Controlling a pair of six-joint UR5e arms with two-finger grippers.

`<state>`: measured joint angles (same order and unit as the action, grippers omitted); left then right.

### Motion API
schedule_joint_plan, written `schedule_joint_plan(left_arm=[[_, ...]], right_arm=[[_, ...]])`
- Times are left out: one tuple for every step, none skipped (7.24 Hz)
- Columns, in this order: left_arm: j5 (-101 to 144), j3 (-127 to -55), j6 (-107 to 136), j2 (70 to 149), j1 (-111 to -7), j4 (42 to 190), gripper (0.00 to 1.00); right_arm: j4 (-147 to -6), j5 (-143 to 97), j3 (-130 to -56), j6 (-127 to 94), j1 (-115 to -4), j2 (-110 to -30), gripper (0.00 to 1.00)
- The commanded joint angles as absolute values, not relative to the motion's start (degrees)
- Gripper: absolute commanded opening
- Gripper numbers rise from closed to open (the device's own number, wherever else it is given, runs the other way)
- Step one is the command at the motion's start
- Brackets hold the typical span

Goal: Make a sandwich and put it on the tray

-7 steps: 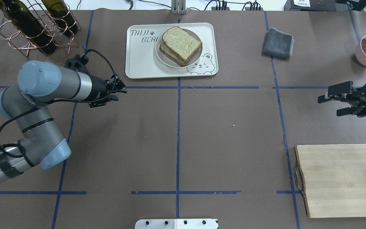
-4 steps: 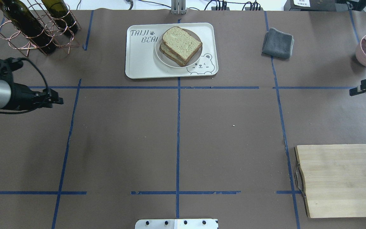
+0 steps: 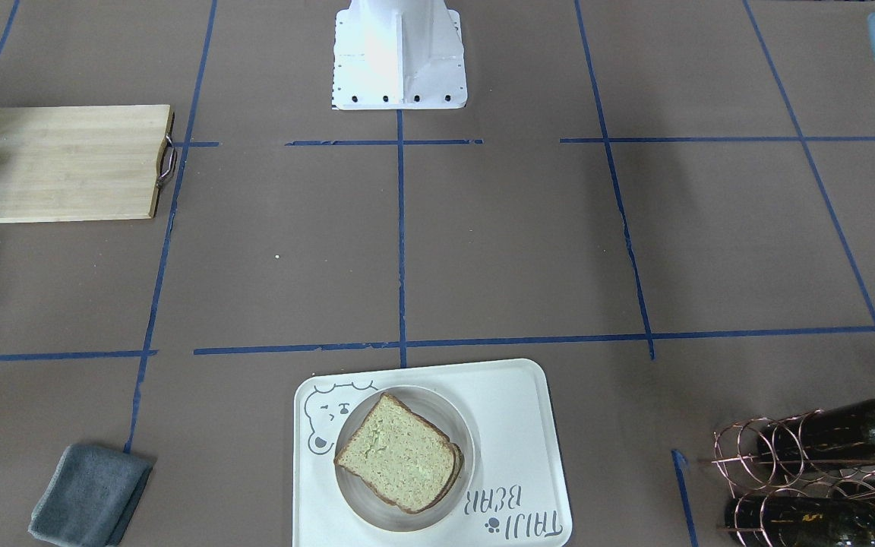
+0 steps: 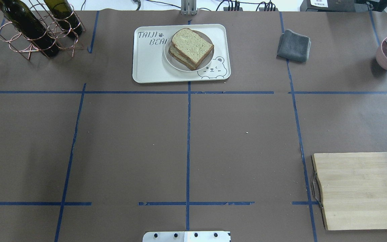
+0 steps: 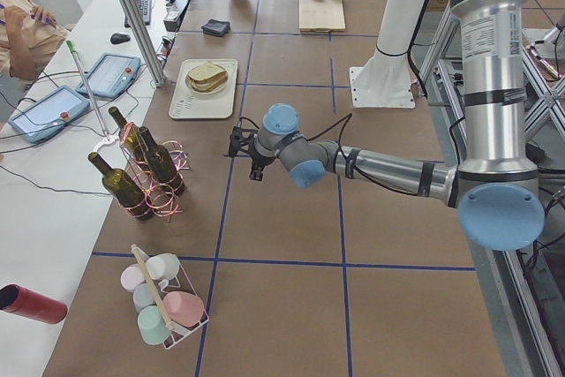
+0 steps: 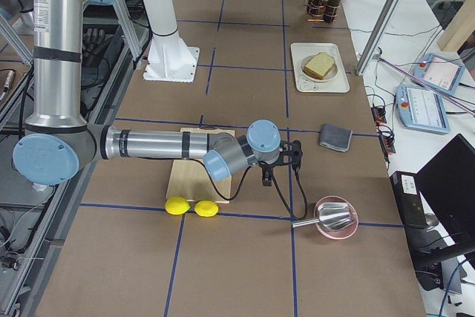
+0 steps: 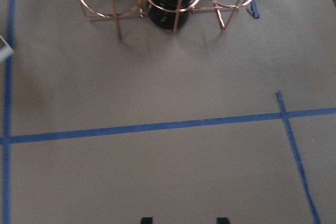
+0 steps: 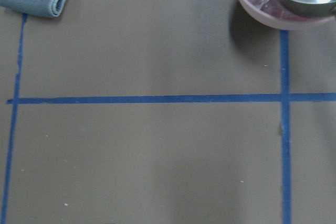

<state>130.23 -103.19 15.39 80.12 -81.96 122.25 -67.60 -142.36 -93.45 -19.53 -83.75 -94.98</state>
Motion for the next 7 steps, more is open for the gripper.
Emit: schedule_joint_plan(left_arm=[[131.1,-102.3,-4.6,80.3,-90.4,108.6,0.51],[131.2,-103.4,-7.1,80.6,-90.9,100.4,0.51],[131.2,-105.4,-10.2,82.2,-91.4,93.5,0.65],[131.4,-104.6,-10.3,82.2,-91.4,92.6,1.0],[131.5,-105.9,-10.5,81.3,-91.6,92.5,1.0],[131.4,-105.5,-10.0,80.7,-91.6,92.1,1.0],[132.2,-107.4,-10.5,77.6,-91.7,92.5,1.0]], right_arm=[[-83.6,-140.5,-93.5,-0.6,-90.1,-93.4,1.0],[-87.8,-140.1,-93.7,2.9,-92.1,-92.6,1.0],[-88.7,-139.2,-94.6,3.2,-92.3,-92.5,1.0],[-91.5,-138.2,-95.9,3.3,-91.0,-92.6,1.0],[-93.1,-135.9,-96.7,3.2,-91.0,-92.5,1.0],[-93.9,-134.5,-97.2,2.6,-90.6,-92.5,1.0],[-97.0,-134.0,-98.1,2.6,-90.6,-92.7,1.0]])
